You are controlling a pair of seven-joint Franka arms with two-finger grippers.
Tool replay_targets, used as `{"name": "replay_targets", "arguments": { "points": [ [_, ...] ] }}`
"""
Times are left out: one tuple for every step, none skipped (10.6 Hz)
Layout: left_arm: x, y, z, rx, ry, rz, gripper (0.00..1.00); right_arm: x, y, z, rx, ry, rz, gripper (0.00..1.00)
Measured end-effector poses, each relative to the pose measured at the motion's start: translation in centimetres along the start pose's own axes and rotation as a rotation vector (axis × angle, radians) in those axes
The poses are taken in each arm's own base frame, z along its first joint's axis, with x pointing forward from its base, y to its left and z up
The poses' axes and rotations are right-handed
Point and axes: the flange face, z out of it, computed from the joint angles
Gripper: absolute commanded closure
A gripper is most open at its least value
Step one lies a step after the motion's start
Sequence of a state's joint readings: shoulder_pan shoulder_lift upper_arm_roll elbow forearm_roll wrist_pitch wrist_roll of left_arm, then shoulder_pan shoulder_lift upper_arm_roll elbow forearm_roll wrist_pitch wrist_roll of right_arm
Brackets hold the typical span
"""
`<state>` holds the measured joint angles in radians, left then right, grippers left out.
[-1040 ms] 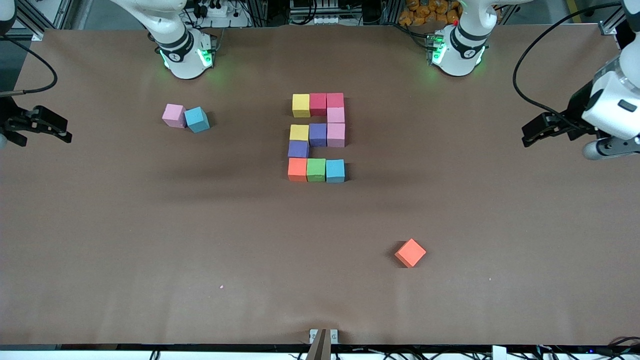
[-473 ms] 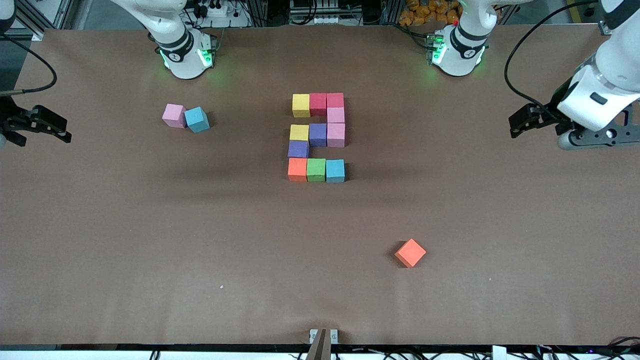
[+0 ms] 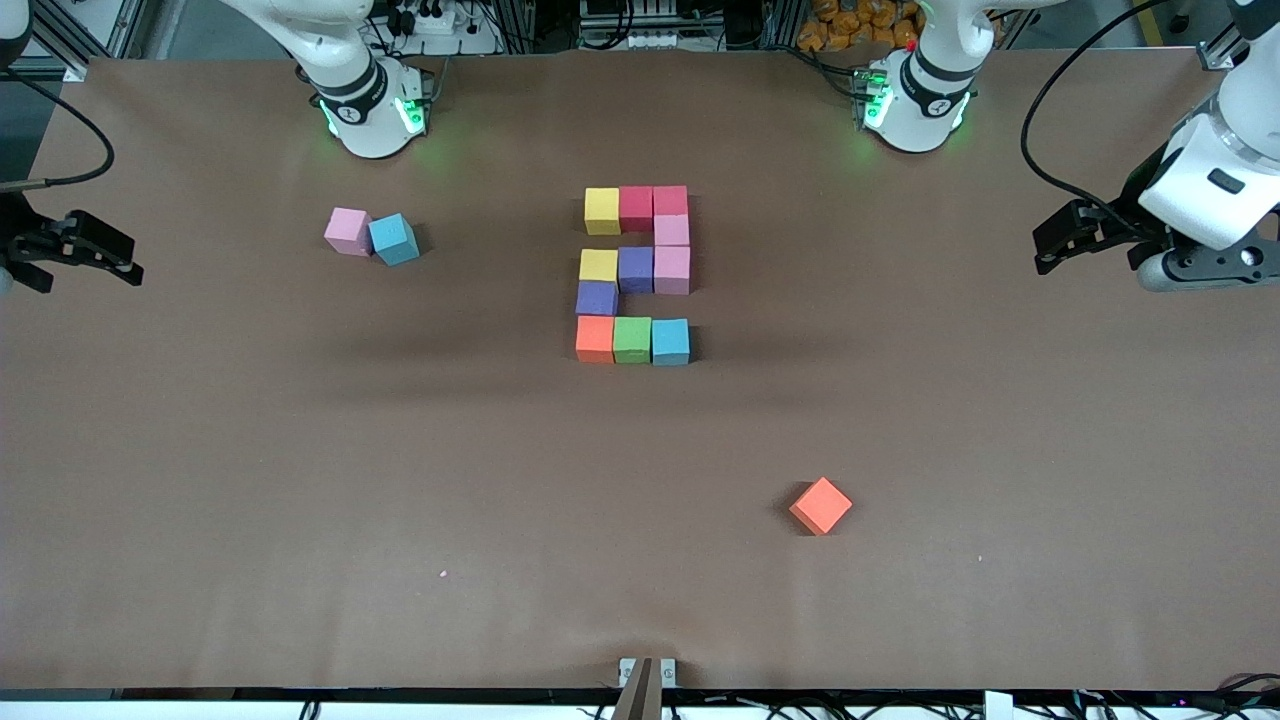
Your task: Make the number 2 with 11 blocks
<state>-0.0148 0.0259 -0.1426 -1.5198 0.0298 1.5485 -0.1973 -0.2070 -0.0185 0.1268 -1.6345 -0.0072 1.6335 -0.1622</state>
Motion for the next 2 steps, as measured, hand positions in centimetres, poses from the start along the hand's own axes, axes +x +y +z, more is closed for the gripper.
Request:
{"name": "replay_targets", "arguments": {
  "points": [
    [0.01, -0.01, -0.13, -0.001, 0.003, 0.000, 0.00, 0.00, 0.00, 0.00, 0.000, 0.000, 0.000, 0.00],
    [0.00, -0.05, -0.30, -0.001, 0.005, -0.001, 0.00, 0.00, 0.00, 0.00, 0.000, 0.000, 0.000, 0.00]
  ]
}}
